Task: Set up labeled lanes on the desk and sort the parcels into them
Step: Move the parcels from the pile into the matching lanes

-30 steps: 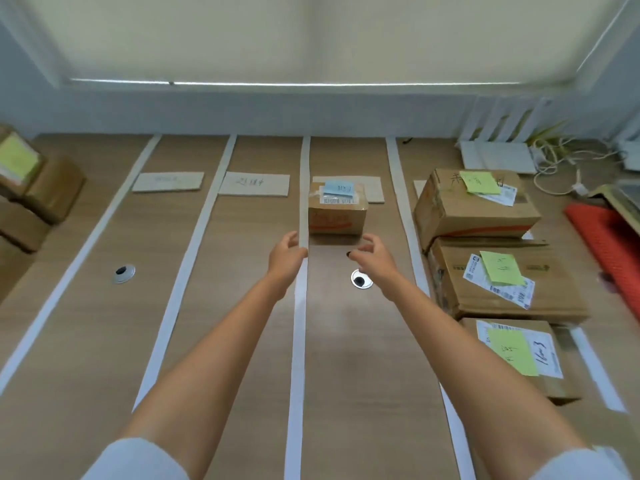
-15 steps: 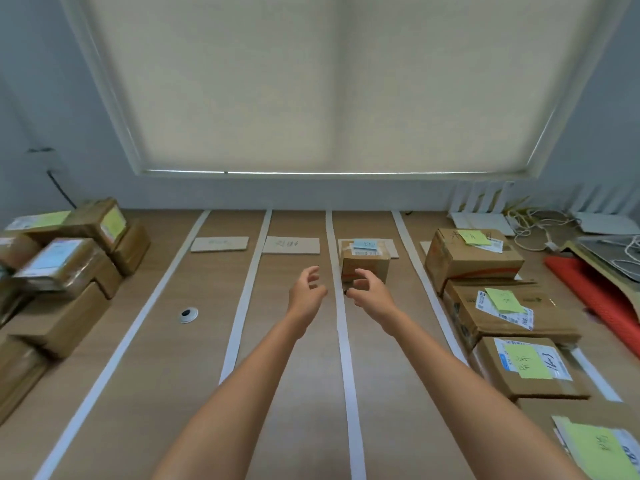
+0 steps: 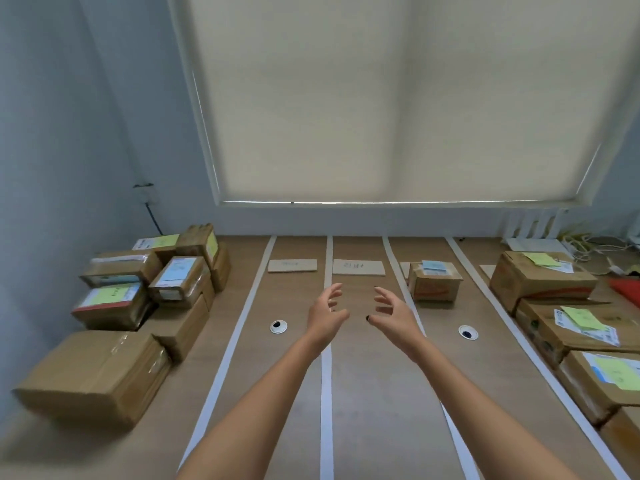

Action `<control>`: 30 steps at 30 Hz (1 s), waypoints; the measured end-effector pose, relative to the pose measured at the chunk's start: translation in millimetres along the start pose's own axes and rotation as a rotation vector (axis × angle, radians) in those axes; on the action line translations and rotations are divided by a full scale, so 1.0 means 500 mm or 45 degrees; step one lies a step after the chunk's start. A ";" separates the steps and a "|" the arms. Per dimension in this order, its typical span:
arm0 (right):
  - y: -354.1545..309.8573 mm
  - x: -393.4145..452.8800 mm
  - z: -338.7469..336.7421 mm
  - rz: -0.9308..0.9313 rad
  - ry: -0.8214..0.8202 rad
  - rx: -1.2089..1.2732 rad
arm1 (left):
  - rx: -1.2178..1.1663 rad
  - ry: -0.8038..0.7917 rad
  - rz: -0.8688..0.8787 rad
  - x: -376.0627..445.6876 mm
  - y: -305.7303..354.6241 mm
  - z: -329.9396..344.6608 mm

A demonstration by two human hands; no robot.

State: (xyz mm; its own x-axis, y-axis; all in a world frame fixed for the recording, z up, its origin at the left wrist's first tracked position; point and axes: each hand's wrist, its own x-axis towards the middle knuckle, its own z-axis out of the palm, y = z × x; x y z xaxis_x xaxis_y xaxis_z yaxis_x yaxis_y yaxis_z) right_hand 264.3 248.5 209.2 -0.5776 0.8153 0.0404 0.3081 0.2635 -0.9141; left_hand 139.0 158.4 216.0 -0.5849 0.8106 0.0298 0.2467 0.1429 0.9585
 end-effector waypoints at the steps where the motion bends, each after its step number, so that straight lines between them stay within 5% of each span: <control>1: -0.006 0.000 0.014 -0.016 -0.009 -0.018 | 0.000 0.006 0.026 -0.008 -0.004 -0.017; 17: -0.104 0.017 0.248 -0.144 -0.119 0.059 | 0.009 0.100 0.055 -0.027 -0.088 -0.256; 30: -0.274 0.076 0.644 -0.109 -0.112 0.112 | 0.054 0.074 0.057 0.074 -0.219 -0.671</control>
State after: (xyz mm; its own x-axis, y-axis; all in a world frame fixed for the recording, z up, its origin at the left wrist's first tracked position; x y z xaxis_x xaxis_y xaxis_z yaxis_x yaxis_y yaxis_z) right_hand -43.4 77.3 206.2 -0.6641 0.7425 0.0878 0.1895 0.2808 -0.9409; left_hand -168.9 -17.9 207.2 -0.6160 0.7826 0.0901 0.3054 0.1319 0.9430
